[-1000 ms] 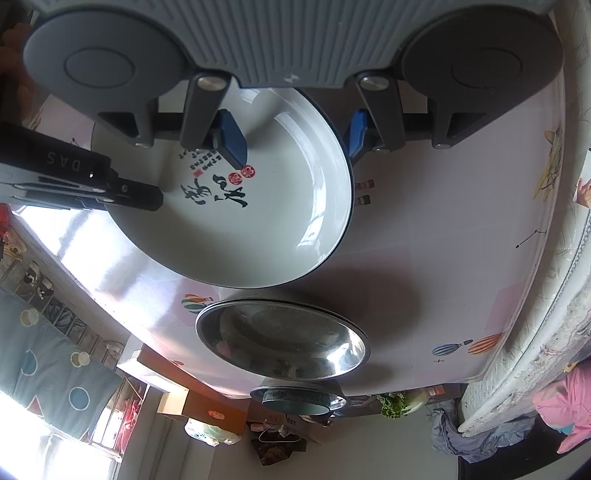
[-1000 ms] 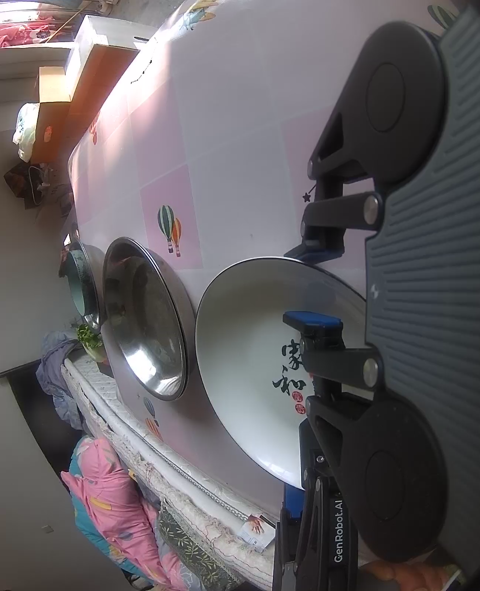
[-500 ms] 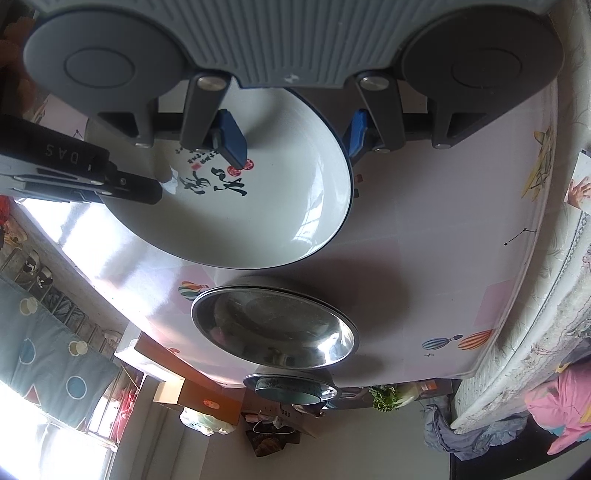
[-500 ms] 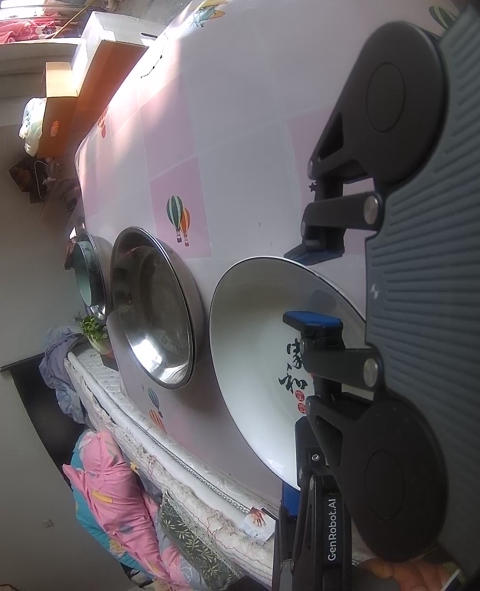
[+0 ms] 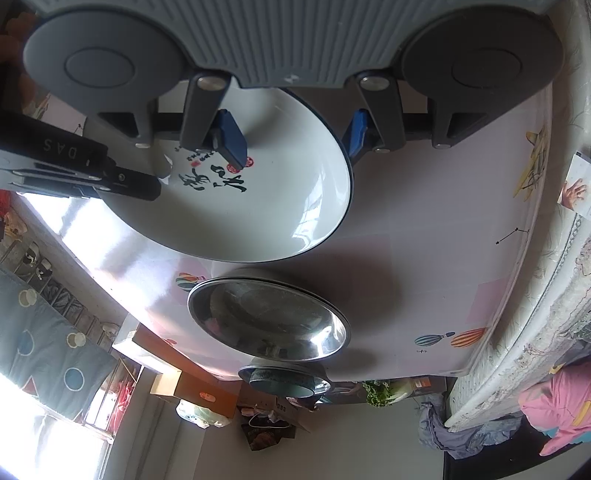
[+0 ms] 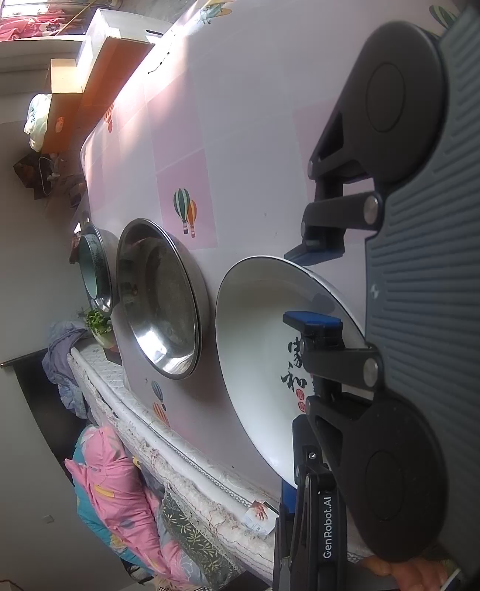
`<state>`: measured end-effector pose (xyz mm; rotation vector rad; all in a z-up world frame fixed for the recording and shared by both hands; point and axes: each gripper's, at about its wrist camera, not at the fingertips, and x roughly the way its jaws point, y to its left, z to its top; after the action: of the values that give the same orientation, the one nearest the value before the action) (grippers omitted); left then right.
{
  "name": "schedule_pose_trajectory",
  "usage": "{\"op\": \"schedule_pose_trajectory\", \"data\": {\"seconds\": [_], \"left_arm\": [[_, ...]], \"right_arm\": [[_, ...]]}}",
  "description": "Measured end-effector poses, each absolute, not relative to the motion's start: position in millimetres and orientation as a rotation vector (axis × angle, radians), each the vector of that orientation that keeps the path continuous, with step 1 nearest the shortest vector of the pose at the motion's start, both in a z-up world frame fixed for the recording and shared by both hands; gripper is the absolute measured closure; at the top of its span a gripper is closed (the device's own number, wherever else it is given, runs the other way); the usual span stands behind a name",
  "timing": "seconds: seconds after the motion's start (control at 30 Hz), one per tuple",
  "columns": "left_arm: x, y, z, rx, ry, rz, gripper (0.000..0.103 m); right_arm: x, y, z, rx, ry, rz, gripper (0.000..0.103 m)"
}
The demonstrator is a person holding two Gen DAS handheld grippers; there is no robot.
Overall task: Organize plates and bowls
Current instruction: 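Carry the white printed plate with both tools toward the stacked steel plates, then lower the white plate onto the stacked steel plates with both tools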
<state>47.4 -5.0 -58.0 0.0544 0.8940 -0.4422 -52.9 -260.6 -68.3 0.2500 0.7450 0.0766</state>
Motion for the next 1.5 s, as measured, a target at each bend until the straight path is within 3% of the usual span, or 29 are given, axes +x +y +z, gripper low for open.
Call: {"op": "schedule_pose_trajectory", "data": {"seconds": [1.5], "left_arm": [[65, -5, -21, 0.005, 0.810, -0.460, 0.047]], "right_arm": [[-40, -269, -28, 0.263, 0.669, 0.071, 0.076]]}}
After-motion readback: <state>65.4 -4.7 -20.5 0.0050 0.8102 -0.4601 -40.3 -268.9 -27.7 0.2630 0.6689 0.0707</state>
